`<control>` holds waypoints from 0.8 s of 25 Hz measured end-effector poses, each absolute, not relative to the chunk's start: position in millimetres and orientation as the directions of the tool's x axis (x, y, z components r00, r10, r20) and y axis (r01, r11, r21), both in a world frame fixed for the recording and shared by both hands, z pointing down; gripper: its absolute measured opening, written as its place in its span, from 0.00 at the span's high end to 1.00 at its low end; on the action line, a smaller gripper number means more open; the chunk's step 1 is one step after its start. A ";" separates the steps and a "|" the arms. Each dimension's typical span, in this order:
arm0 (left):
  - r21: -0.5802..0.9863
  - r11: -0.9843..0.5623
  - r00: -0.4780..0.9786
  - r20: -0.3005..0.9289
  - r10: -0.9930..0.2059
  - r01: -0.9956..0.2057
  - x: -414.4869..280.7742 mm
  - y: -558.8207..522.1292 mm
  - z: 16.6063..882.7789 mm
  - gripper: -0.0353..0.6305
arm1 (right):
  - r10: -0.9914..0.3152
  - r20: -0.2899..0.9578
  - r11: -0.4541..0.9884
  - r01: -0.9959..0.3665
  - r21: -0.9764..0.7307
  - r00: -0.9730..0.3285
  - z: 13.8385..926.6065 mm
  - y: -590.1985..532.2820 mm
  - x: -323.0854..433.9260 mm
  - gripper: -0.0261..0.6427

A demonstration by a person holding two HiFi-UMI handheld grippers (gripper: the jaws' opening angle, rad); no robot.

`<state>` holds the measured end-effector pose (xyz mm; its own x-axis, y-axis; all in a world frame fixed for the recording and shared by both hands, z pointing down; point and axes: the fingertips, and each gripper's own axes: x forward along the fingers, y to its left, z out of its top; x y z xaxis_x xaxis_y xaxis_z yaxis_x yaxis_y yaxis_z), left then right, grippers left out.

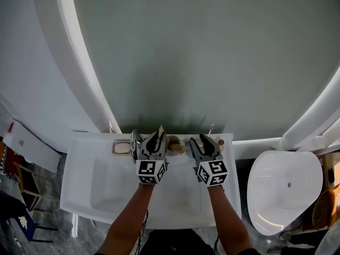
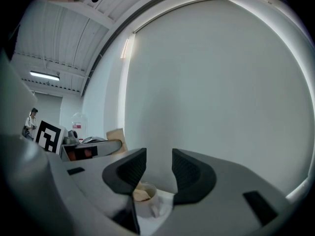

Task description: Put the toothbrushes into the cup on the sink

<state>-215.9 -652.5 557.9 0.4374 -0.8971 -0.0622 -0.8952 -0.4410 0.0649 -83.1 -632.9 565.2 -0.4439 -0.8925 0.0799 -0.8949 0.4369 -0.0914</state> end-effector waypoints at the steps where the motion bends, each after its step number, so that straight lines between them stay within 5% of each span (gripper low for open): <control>1: 0.068 -0.451 0.448 -0.054 -0.892 -0.890 -214.2 -652.2 560.1 0.87 | -0.893 0.079 0.436 -0.895 -0.095 -0.444 564.7 -632.9 -83.3 0.70; 3: 0.069 -0.461 0.459 -0.047 -0.887 -0.885 -213.7 -651.6 561.0 0.76 | -0.893 0.077 0.435 -0.895 -0.101 -0.443 563.5 -634.2 -83.6 0.70; 7: 0.081 -0.462 0.457 -0.071 -0.887 -0.883 -219.5 -652.2 551.3 0.70 | -0.894 0.073 0.434 -0.894 -0.108 -0.442 559.3 -638.3 -84.2 0.70; 20: 0.097 -0.468 0.463 -0.071 -0.883 -0.878 -212.6 -630.6 511.9 0.67 | -0.895 0.080 0.429 -0.897 -0.108 -0.438 517.9 -630.4 -83.5 0.70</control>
<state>-212.6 -630.6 511.9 0.4631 -0.8834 -0.0711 -0.8782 -0.4682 0.0975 -83.5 -630.4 517.9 -0.4379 -0.8954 0.0805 -0.8969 0.4288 -0.1084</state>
